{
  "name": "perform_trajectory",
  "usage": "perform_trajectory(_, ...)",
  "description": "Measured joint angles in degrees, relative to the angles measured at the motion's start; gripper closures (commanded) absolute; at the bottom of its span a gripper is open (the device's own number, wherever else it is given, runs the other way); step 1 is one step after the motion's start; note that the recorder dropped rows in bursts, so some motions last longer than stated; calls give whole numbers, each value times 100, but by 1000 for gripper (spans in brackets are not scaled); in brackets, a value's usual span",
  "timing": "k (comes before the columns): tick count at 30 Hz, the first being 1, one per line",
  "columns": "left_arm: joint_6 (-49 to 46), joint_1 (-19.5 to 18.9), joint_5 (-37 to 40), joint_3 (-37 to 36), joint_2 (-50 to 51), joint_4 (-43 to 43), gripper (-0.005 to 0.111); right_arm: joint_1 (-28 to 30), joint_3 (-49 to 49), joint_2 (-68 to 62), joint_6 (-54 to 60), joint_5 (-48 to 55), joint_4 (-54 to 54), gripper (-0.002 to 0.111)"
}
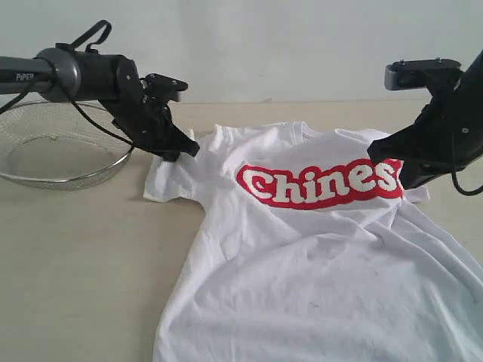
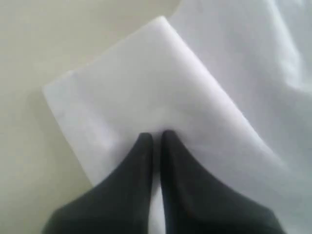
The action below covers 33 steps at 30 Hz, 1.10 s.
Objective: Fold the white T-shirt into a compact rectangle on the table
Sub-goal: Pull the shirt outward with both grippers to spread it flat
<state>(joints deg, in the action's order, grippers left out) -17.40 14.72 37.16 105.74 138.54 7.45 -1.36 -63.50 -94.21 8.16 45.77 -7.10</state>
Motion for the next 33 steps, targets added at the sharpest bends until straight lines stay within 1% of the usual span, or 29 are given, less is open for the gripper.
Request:
perform_trajectory(1, 17, -183, 54, 166, 84, -24, 102, 0, 0, 0, -20, -96, 38, 108)
perform_trajectory(3, 38, -343, 119, 329, 155, -36, 102, 0, 0, -38, -243, -289, 268, 108)
perform_trajectory(6, 137, -403, 257, 465, 204, -96, 102, 23, -72, -357, -848, -363, 860, 108)
perform_trajectory(7, 308, -440, 339, 486, 216, -193, 102, 106, -208, -647, -1071, -326, 1051, 108)
perform_trajectory(8, 363, -466, 380, 498, 216, -235, 102, 140, -279, -794, -1139, -317, 1094, 108)
perform_trajectory(10, 459, -581, 515, 520, 216, -339, 102, 262, -705, -1228, -1161, -293, 1160, 108)
perform_trajectory(13, 470, -685, 588, 520, 194, -328, 102, 270, -1461, -1690, -1116, -109, 1210, 108)
perform_trajectory(15, 69, -707, 619, 509, 148, -11, 102, 270, -1951, -2107, -1104, 59, 1292, 108)
perform_trajectory(17, -430, -749, 843, 454, 63, 651, 102, 270, -2300, -2436, -1104, 200, 1294, 108)
perform_trajectory(18, -818, -748, 967, 445, -7, 1259, 102, 270, -2529, -2668, -1104, 322, 1304, 108)
perform_trajectory(20, -1197, -639, 1003, 445, -125, 1947, 102, 270, -2712, -2875, -1104, 425, 1304, 108)
perform_trajectory(21, -1312, -573, 1003, 445, -138, 2078, 102, 270, -2725, -2904, -1104, 435, 1304, 108)
perform_trajectory(22, -1440, -428, 981, 445, -138, 2206, 102, 270, -2736, -2926, -1104, 466, 1304, 108)
perform_trajectory(25, -1508, -122, 715, 445, -65, 2236, 102, 270, -2736, -2931, -1093, 613, 1304, 108)
perform_trajectory(26, -1523, 69, 464, 445, 11, 2246, 102, 270, -2749, -2939, -1093, 732, 1304, 108)
perform_trajectory(28, -1536, 248, 196, 445, 105, 2246, 102, 270, -2749, -2939, -1071, 832, 1304, 108)
perform_trajectory(30, -1557, 343, -12, 445, 224, 2224, 102, 270, -2762, -2939, -1058, 872, 1292, 108)
perform_trajectory(33, -1501, 382, -177, 445, 345, 2234, 102, 270, -2776, -3012, -936, 988, 1247, 108)
